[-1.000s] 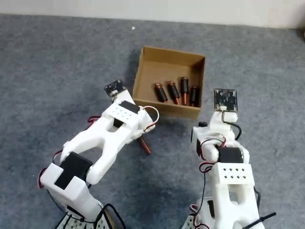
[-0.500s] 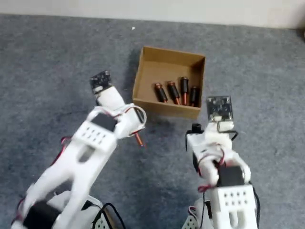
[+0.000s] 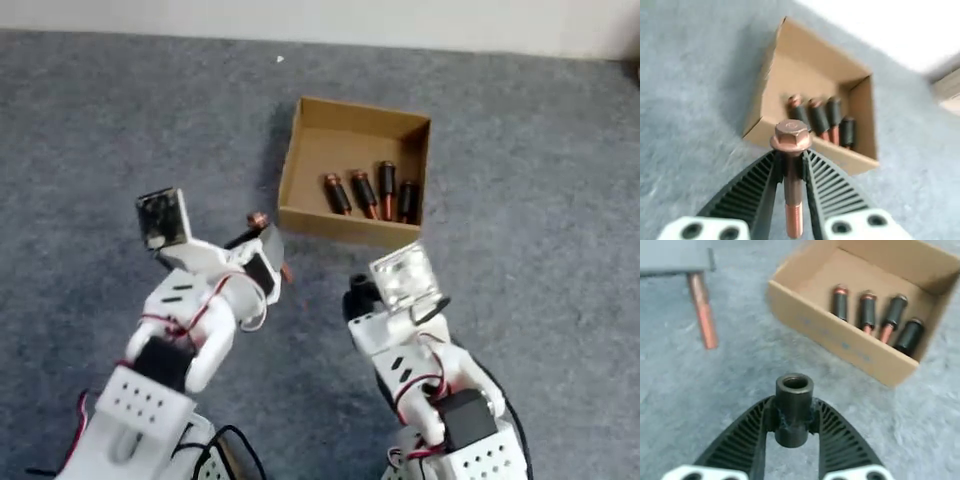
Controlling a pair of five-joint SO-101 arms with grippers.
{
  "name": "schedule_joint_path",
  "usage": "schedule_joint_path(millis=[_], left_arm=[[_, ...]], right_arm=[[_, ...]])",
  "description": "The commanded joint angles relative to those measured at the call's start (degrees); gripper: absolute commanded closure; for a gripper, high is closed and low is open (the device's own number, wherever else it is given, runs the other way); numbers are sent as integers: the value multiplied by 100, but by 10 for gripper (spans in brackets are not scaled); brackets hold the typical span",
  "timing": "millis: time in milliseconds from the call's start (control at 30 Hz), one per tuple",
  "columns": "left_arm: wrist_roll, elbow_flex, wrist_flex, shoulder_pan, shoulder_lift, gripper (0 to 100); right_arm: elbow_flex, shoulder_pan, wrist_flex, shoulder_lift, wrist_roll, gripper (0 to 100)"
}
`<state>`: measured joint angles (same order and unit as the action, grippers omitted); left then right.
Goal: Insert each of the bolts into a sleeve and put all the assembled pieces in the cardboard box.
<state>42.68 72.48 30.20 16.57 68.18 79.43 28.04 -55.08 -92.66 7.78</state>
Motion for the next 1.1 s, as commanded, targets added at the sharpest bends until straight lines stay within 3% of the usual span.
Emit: schedule_joint_path(millis=[0, 267, 600, 767, 1067], left_arm=[[-88, 163, -237, -4, 998, 995], [-369, 303, -220, 75, 1912, 995], [-1275, 295, -237, 1226, 2088, 995], [-1301, 268, -237, 1604, 2088, 995], [-1231, 312, -246, 1569, 2088, 995]], right_arm=[[295, 189, 576, -453, 79, 994], [1068, 699, 866, -1262, 703, 994], [1103, 716, 866, -1262, 686, 994], [1095, 708, 866, -1262, 686, 994], [936, 708, 866, -1262, 686, 994]])
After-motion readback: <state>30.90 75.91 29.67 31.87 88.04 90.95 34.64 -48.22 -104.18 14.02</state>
